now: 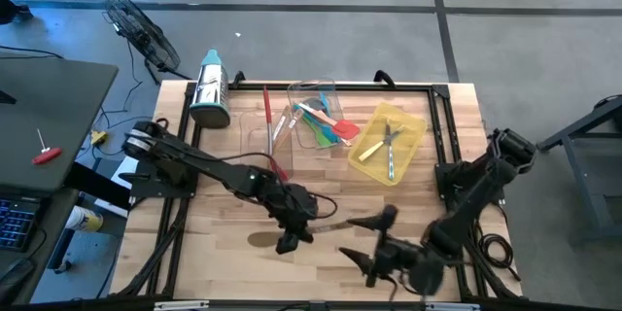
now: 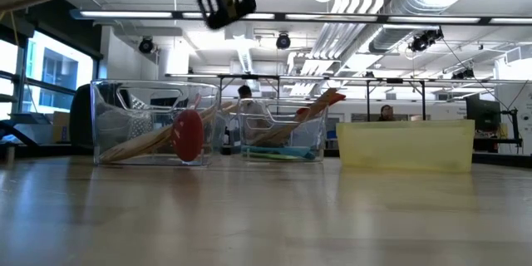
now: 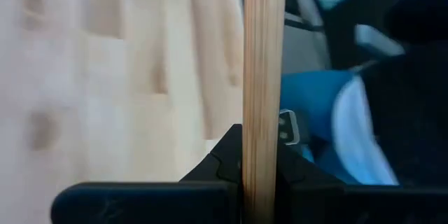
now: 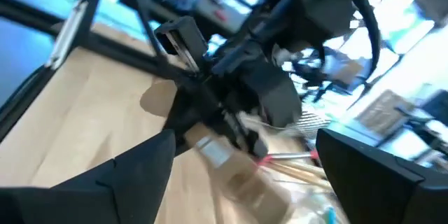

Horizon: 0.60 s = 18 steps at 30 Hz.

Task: Pick & Place Kitchen Items
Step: Put the wooden spoon into the top left transparent bin

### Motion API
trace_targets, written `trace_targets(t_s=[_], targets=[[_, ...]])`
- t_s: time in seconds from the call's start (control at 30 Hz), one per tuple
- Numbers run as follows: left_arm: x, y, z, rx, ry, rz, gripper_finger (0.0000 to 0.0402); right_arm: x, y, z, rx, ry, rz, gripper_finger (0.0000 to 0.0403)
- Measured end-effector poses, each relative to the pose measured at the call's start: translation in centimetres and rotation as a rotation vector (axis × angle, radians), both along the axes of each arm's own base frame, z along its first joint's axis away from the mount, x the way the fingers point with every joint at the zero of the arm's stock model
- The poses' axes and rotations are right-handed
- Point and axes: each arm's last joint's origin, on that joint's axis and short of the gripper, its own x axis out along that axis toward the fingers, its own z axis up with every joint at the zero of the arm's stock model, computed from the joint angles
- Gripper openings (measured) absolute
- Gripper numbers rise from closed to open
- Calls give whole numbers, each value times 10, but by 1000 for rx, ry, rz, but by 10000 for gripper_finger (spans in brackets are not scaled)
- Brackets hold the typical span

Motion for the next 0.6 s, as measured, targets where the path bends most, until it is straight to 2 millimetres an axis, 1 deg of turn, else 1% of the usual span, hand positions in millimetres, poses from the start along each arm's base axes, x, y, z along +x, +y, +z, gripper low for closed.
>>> trace_targets(t_s=[0.07, 0.13, 0.27, 0.4, 0.53, 0.6], targets=[[-6, 4, 14, 65, -11, 25, 13, -12, 9, 1, 0, -30, -33, 334], [-10, 6, 33, 123, -39, 58, 13, -22, 15, 2, 21, -67, -82, 330], [-25, 13, 78, 222, -130, 194, 13, -39, 21, 3, 60, -167, -233, 322], [-45, 26, 115, 345, -216, 339, 13, -45, 23, 2, 77, -197, -266, 316], [-74, 43, 132, 518, -217, 546, 13, -44, 22, 2, 163, -235, -273, 313], [-87, 51, 134, 594, -176, 626, 13, -42, 20, 0, 182, -245, -283, 313]])
